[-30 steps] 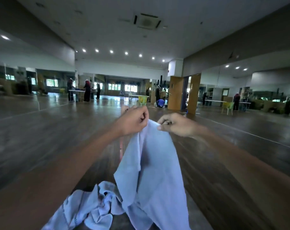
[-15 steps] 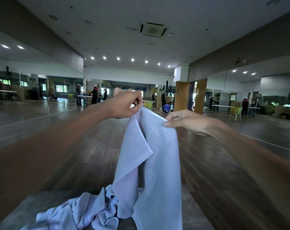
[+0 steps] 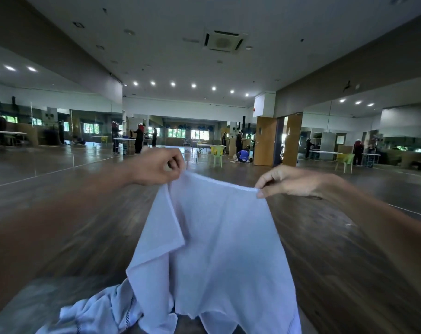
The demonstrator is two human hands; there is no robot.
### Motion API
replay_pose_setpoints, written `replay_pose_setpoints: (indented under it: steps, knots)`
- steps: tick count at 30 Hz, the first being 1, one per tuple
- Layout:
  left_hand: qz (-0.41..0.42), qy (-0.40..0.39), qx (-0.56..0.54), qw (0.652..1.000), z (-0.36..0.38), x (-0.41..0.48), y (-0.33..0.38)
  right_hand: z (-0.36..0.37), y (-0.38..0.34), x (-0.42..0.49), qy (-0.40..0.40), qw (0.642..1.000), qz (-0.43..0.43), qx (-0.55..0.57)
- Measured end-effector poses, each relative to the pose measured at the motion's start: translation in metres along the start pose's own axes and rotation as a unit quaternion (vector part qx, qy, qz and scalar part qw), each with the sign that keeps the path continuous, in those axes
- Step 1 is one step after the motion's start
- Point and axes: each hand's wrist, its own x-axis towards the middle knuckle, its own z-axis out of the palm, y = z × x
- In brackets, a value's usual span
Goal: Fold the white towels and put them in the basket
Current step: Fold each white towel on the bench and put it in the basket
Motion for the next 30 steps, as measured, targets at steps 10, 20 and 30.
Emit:
replay_pose_setpoints:
  steps: [10, 20, 30]
  knots:
    - [-0.009, 0.007, -0.205, 0.979, 0.097, 0.005, 0.030, 0.030, -0.020, 0.026, 0.087, 0.994, -0.058, 0.012]
    - [-0.005, -0.055, -0.163, 0.985, 0.049, 0.003, 0.009, 0.038, -0.001, 0.020, 0.013, 0.999, -0.027, 0.017]
    - [-0.019, -0.043, -0.111, 0.993, 0.008, -0.012, -0.014, 0.027, -0.002, 0.014, 0.013, 0.999, -0.029, 0.024]
